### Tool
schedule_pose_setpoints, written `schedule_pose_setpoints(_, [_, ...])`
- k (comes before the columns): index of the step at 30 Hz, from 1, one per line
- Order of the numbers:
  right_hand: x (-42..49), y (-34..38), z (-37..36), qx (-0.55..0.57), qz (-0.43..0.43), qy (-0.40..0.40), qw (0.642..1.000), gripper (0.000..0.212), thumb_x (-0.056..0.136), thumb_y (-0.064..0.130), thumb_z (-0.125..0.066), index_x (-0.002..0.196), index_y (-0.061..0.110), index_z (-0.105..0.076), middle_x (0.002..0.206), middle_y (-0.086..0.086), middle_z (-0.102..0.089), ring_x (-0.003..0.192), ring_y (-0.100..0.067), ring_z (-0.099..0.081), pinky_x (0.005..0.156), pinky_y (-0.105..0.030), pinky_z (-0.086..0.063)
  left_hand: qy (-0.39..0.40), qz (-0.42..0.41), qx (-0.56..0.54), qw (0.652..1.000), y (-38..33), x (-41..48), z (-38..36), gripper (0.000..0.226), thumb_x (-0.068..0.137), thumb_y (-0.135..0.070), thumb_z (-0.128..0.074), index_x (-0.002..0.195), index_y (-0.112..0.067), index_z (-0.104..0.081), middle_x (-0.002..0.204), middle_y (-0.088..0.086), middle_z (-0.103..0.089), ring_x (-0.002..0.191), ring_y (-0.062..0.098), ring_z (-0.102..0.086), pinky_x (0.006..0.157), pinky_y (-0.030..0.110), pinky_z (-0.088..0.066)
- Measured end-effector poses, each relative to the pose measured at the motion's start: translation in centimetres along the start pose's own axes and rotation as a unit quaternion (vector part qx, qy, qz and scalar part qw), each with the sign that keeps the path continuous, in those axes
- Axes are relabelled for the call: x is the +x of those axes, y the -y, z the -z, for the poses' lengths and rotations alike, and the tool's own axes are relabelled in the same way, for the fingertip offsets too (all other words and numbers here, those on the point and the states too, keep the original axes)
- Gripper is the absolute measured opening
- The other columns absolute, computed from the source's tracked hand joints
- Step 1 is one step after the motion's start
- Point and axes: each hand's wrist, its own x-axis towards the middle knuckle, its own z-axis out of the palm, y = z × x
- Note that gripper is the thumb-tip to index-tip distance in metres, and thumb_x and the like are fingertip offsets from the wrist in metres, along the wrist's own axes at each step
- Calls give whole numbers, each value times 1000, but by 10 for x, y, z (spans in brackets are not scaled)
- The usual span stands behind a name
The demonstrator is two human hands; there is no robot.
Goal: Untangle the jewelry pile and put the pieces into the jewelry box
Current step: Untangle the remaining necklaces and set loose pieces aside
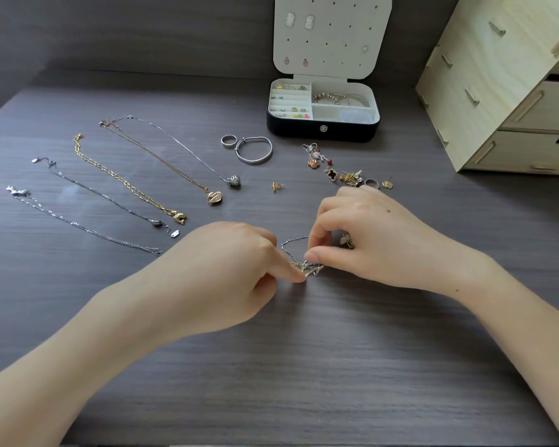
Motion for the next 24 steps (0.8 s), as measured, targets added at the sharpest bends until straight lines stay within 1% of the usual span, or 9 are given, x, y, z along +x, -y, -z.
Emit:
schedule_pose_setpoints(4, [1,2,0,6,11,24,1000,23,73,52,-56,71,32,-66,70,19,-49,71,-4,-41,70,-26,-27,10,1,1,1000,0,0,1,51,94,-22,-35,124,-62,-44,71,-10,-33,59,3,-32,52,14,-23])
schedule_pose_setpoints(6, [0,2,2,-3,15,39,999,22,74,51,-55,73,32,-65,72,18,-51,74,-5,-43,70,-26,-25,15,1,-5,1000,-1,-1,1,51,94,-22,-35,124,-62,-44,71,-10,-33,58,2,-32,51,14,-24])
schedule_pose_setpoints(9, [-2,4,3,-44,35,45,997,21,76,44,-51,75,30,-67,74,15,-55,76,-9,-45,68,-28,-21,22,2,-4,1000,-3,0,0,51,94,-23,-35,125,-63,-42,72,-10,-33,61,1,-33,51,13,-26])
schedule_pose_setpoints(12, [-3,6,0,-89,55,30,994,20,76,37,-49,70,28,-66,71,13,-58,72,-11,-45,67,-28,-20,23,2,-11,1000,-3,0,0,51,94,-22,-35,124,-63,-43,72,-11,-34,62,1,-35,52,11,-27])
schedule_pose_setpoints(16, [-3,4,-8,-141,96,-23,985,13,71,31,-57,60,26,-61,61,10,-57,59,-17,-53,60,-28,-26,23,2,-21,1000,-2,-1,-1,52,93,-21,-35,124,-63,-43,72,-12,-34,62,-1,-34,53,10,-27])
schedule_pose_setpoints(18, [-3,3,-11,-154,111,-41,981,11,70,30,-59,60,23,-60,60,6,-57,57,-21,-54,57,-29,-26,22,1,-31,999,-2,0,-1,52,93,-21,-36,124,-62,-45,71,-11,-34,61,-1,-33,53,10,-27])
schedule_pose_setpoints(20, [-2,2,-15,-165,115,-54,978,10,71,27,-58,62,21,-59,61,3,-57,57,-23,-53,58,-29,-25,19,0,-35,999,-2,0,-1,52,93,-20,-37,123,-61,-46,72,-11,-35,61,-1,-33,53,10,-27])
schedule_pose_setpoints(22, [-1,0,-17,-185,110,-64,974,9,72,25,-58,64,19,-58,62,1,-57,57,-24,-52,57,-30,-22,17,-3,-38,999,-1,0,-1,51,92,-20,-37,121,-60,-48,72,-11,-36,62,0,-35,54,11,-28])
schedule_pose_setpoints(24, [0,-3,-17,-209,99,-72,970,8,72,19,-61,65,17,-58,62,-1,-56,57,-26,-52,57,-29,-24,15,-5,-52,998,-1,-1,0,50,91,-20,-39,118,-59,-53,72,-11,-38,62,1,-37,56,11,-29])
